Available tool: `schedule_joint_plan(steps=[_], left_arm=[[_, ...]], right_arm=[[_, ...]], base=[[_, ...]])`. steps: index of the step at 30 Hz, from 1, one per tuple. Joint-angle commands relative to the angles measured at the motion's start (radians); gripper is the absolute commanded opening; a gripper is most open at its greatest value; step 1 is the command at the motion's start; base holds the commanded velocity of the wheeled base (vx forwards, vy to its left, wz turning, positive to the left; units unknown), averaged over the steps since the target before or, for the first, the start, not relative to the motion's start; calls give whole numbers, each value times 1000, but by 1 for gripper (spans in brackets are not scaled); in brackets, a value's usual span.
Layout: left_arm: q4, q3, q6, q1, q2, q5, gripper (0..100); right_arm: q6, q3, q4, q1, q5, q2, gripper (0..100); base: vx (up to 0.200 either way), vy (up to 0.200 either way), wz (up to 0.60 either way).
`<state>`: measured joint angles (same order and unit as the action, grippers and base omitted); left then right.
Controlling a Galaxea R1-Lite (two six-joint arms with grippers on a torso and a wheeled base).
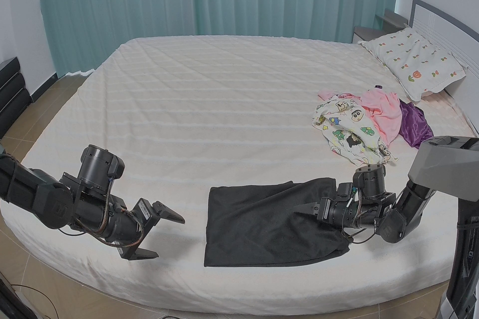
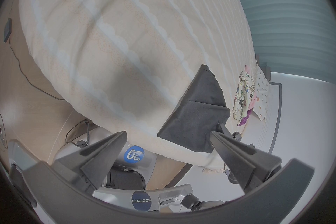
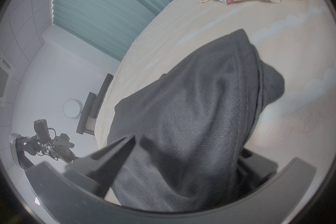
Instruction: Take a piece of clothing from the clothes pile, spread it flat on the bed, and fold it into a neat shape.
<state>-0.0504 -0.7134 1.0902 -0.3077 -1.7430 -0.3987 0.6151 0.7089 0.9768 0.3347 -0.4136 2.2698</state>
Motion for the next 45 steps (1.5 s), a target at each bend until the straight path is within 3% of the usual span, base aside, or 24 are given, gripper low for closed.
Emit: schedule_joint_plan(steps=[1,16,20,25,29,36,45], left_arm=[[0,0,0,-2,0,0,100],[0,0,0,-2,-1,0,100],[0,-1,2,-2,-1,1,100],[0,-4,7,-4,3,-3,100],[0,-3,7,-7,5,-8,100],[0,-3,7,-8,5,-9,100],[0,-3,7,-8,10,-9,100]], right_arm=[[-2,4,0,14,-1,11,0],[18,-31,34,7,-4,-13,0],[18,-74,39,-25,-8,-69,0],[20,-112,40,-26,-40,-78,0],[21,-118,49,-26,-40,-87,0],[97,-129,51,-43,-56,-119,0],[91,-167,54,-46,-57,-124,0]], base=[[0,0,0],[0,0,0],[0,0,0],[0,0,0],[0,-200,0],[0,-200,0],[0,-200,0]])
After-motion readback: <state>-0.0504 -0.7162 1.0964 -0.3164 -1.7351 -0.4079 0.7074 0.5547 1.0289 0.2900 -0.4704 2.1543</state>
